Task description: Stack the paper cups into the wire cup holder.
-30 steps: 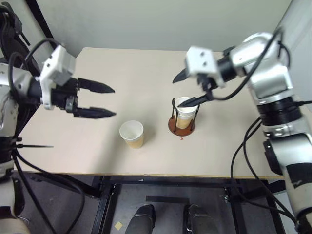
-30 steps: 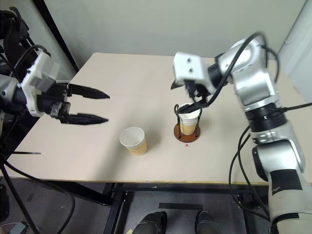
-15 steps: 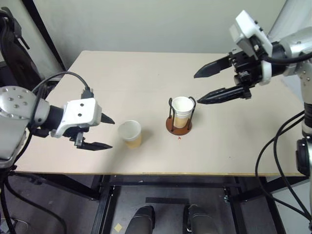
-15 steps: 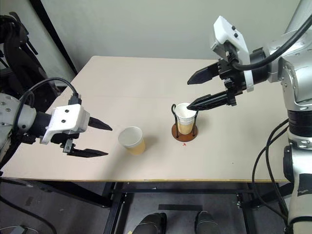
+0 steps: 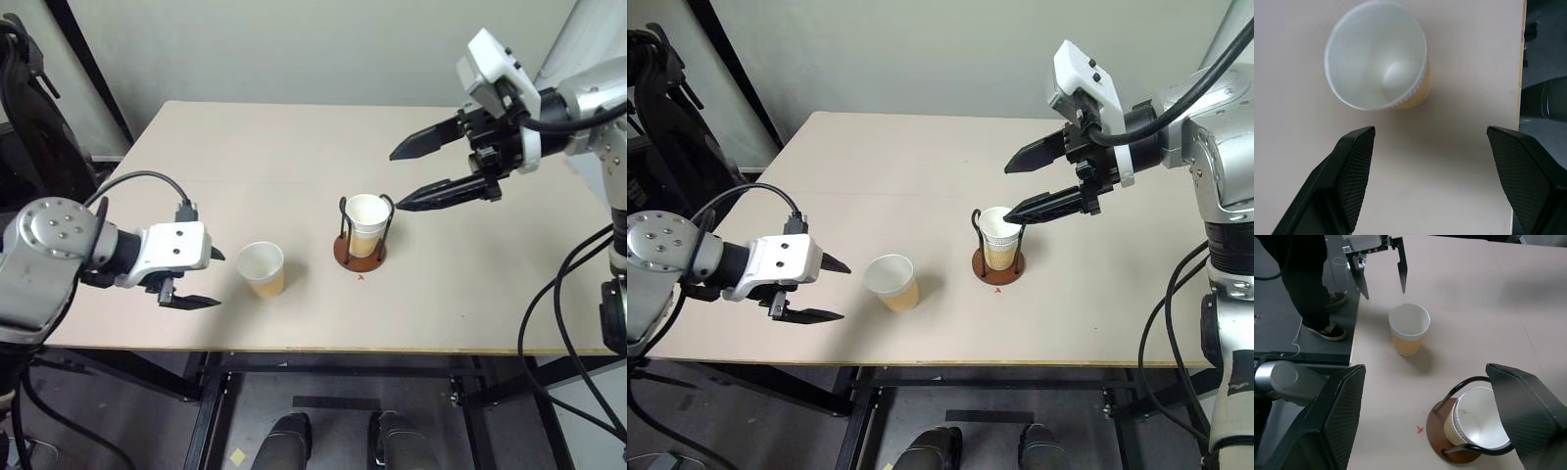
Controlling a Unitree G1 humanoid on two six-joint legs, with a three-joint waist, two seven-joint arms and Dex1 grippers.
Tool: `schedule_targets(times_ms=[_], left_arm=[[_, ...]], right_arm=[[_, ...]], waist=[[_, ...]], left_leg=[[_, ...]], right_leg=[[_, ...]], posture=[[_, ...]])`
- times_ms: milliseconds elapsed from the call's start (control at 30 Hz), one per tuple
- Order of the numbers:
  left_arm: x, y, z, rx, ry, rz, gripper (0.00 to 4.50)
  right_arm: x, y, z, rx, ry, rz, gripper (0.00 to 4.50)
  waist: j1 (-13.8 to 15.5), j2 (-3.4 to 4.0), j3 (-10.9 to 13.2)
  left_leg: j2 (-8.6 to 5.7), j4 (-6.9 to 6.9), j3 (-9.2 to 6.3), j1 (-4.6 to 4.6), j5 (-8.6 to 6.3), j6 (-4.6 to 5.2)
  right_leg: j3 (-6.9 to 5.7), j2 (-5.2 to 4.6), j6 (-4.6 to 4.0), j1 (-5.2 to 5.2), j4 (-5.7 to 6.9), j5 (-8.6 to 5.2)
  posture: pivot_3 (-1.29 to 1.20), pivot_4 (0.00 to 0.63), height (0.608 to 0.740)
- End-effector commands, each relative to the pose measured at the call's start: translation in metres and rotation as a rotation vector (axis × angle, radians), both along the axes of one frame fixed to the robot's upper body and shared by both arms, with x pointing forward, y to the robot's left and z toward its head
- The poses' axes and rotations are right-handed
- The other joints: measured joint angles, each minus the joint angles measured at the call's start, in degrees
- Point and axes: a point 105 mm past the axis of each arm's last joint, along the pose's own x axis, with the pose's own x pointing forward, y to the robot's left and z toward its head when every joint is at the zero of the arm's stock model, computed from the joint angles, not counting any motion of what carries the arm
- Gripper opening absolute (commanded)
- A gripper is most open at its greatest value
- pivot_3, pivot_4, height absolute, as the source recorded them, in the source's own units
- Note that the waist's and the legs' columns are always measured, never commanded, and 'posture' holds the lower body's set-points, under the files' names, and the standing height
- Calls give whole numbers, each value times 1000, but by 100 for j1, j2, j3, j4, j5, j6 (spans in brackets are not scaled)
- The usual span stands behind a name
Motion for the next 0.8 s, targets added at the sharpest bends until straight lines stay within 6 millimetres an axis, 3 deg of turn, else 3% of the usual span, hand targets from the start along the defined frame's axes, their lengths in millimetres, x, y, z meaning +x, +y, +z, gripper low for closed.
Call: schedule_targets(times_ms=[33, 300, 567, 800], left_arm=[[7, -3, 8, 2, -49, -18, 3924], [11, -12, 16, -8, -73, -70, 3924], [10, -35, 15, -13, -96, -198, 3924], [19, -35, 14, 32, -108, -229, 3924]], right_arm=[[-4, -2, 11, 7, -54, 6, 4069], [-5, -7, 11, 6, -58, -15, 4069], [-4, -8, 12, 7, -61, -20, 4069], [-4, -9, 12, 7, -62, -25, 4069]], waist=[[3, 0, 0], [7, 0, 0], [12, 0, 0], [19, 0, 0]], left_leg=[[0, 0, 0, -2, 0, 0], [0, -1, 0, -4, 3, 10], [0, -1, -1, -3, 12, 24], [1, 0, -1, -3, 24, 45]], right_leg=[[-1, 0, 0, -1, 0, 0], [-2, 0, 2, -3, -1, -1], [-2, 0, 4, -1, 0, -3], [-3, 0, 7, -1, 0, -4]], posture=[[0, 150, 740], [0, 150, 740], [0, 150, 740], [0, 150, 740]])
